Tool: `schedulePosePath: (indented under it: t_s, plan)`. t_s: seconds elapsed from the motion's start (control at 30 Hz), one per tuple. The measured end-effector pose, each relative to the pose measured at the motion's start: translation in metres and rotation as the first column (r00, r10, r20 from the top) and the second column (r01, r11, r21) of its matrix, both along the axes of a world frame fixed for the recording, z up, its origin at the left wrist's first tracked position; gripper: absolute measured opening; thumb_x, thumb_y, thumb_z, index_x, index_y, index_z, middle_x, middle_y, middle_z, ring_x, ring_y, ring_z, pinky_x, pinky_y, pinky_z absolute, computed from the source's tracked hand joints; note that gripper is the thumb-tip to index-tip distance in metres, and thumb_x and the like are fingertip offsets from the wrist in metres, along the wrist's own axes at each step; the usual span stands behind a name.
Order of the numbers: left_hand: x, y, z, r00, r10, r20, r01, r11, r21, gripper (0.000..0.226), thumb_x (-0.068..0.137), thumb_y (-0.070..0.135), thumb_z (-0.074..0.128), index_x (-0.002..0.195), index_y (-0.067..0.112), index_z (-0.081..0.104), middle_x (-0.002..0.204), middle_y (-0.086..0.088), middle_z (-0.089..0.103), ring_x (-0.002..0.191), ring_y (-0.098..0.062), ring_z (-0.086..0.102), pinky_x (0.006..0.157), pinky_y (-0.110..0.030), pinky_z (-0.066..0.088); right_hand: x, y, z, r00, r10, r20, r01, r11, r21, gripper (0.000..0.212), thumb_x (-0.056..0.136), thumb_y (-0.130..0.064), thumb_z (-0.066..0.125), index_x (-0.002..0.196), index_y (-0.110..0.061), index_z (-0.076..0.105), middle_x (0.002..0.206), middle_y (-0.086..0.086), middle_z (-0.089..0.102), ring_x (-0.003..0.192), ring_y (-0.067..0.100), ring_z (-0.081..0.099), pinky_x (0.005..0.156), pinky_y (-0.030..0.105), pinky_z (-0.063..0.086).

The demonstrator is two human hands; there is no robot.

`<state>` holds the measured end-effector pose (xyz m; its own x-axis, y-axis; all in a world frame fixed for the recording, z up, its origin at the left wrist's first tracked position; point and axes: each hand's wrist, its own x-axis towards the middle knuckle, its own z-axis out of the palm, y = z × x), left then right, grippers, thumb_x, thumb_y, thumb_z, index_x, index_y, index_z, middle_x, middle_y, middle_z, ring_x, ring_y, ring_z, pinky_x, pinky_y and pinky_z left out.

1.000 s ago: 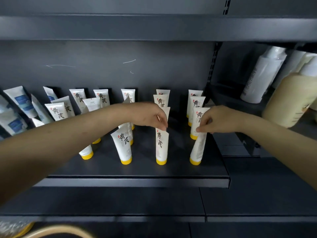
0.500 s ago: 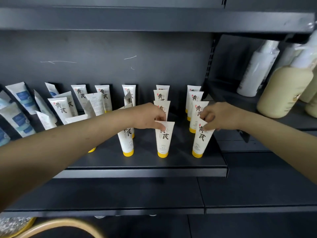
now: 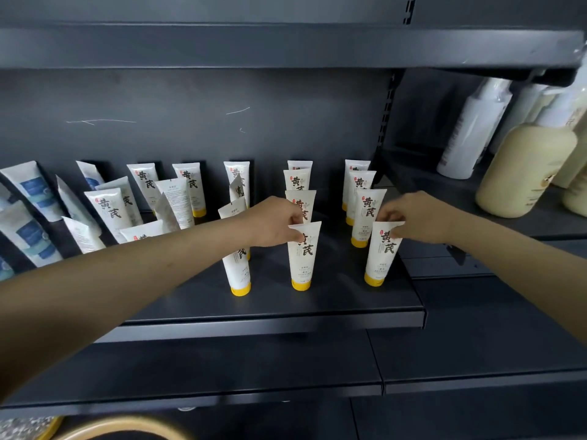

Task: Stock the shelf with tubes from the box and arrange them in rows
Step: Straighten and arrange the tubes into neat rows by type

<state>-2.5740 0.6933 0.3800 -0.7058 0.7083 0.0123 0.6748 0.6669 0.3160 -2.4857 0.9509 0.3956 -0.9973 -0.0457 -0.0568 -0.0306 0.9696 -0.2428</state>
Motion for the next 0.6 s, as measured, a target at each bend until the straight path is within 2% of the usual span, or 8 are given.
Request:
schedulePosePath:
  t_s: [0.1, 0.4, 0.5, 0.6]
  plan:
    - [0.0014, -0.0003, 0.0019, 1.000, 0.002, 0.005, -0.002, 1.000, -0.004, 0.021, 0.086, 0.028, 0.067, 0.099, 0.012, 0.065, 0.102, -0.001, 0.064, 0.094, -0.016, 0.058, 0.074, -0.022, 0.041, -0.0016, 0.0030, -0.0003, 1.000, 0.002, 0.011, -0.002, 1.000, 0.000, 0.029, 0.081, -0.010, 0.069, 0.108, -0.018, 0.065, 0.106, -0.002, 0.067, 0.097, 0.010, 0.061, 0.082, 0.022, 0.048]
    - [0.0068, 0.0040, 0.0070, 1.000, -0.003, 0.006, 0.004, 0.999, -0.049, 0.019, 0.086, 0.028, 0.067, 0.098, 0.014, 0.064, 0.091, 0.006, 0.057, 0.088, -0.012, 0.053, 0.071, -0.021, 0.037, -0.0039, 0.0052, -0.0004, 1.000, 0.024, 0.001, -0.024, 1.000, 0.010, 0.030, 0.082, -0.010, 0.068, 0.111, -0.017, 0.065, 0.109, -0.001, 0.066, 0.096, 0.008, 0.059, 0.080, 0.019, 0.045]
    - [0.0069, 0.0056, 0.0075, 1.000, -0.025, -0.015, 0.024, 0.997, -0.079, 0.012, 0.086, 0.029, 0.067, 0.090, 0.021, 0.058, 0.089, 0.007, 0.056, 0.088, -0.013, 0.054, 0.070, -0.021, 0.037, -0.0033, 0.0059, -0.0007, 1.000, 0.024, -0.002, -0.024, 1.000, 0.002, 0.029, 0.081, -0.012, 0.069, 0.109, -0.018, 0.065, 0.107, -0.002, 0.067, 0.095, 0.008, 0.060, 0.075, 0.014, 0.045]
    - [0.0070, 0.0057, 0.0071, 1.000, -0.023, -0.015, 0.022, 0.996, -0.082, 0.014, 0.085, 0.029, 0.067, 0.087, 0.023, 0.055, 0.088, 0.007, 0.055, 0.086, -0.012, 0.052, 0.070, -0.021, 0.036, -0.0018, 0.0060, -0.0009, 1.000, 0.013, 0.005, -0.013, 1.000, 0.000, 0.030, 0.079, -0.015, 0.071, 0.109, -0.016, 0.066, 0.106, -0.002, 0.067, 0.097, 0.010, 0.061, 0.081, 0.021, 0.049]
